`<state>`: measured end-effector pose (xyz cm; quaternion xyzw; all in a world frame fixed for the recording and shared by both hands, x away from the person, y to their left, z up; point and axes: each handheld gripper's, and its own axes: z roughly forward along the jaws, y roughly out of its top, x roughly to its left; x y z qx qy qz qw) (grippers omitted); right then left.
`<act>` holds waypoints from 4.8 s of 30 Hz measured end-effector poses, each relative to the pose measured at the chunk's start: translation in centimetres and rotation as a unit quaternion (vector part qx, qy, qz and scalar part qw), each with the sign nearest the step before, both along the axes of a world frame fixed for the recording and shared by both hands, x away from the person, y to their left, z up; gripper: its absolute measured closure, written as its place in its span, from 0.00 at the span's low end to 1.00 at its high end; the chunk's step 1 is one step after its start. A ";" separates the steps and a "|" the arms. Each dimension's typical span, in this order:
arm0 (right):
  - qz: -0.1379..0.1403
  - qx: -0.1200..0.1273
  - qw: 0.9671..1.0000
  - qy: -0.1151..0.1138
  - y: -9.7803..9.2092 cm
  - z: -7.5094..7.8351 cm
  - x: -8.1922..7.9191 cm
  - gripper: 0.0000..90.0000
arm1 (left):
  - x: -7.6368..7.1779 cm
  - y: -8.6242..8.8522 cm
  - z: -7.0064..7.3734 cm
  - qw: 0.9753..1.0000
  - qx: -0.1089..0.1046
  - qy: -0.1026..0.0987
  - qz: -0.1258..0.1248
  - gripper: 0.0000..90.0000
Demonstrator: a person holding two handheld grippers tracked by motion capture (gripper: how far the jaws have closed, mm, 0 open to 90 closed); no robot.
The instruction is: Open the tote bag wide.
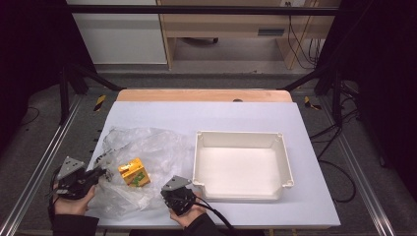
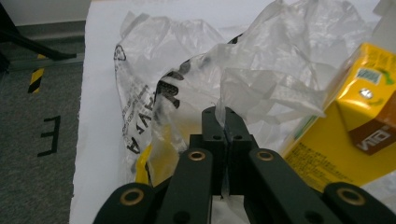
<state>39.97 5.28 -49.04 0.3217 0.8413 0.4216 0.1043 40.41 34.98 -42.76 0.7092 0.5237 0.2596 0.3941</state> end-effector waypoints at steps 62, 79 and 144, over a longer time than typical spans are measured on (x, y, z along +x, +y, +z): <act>0.069 0.020 0.997 0.008 3.5 -0.1 -1.4 1.00 | 1.7 -1.5 -4.3 0.991 0.078 0.096 -0.050 0.98; 0.064 0.023 0.998 0.003 3.6 -0.3 -1.4 1.00 | -0.8 -0.9 -1.4 0.998 0.020 0.031 -0.047 0.56; 0.020 0.101 0.991 -0.081 -2.3 5.6 0.5 0.40 | -1.9 -0.4 4.5 0.991 -0.046 -0.090 -0.084 0.41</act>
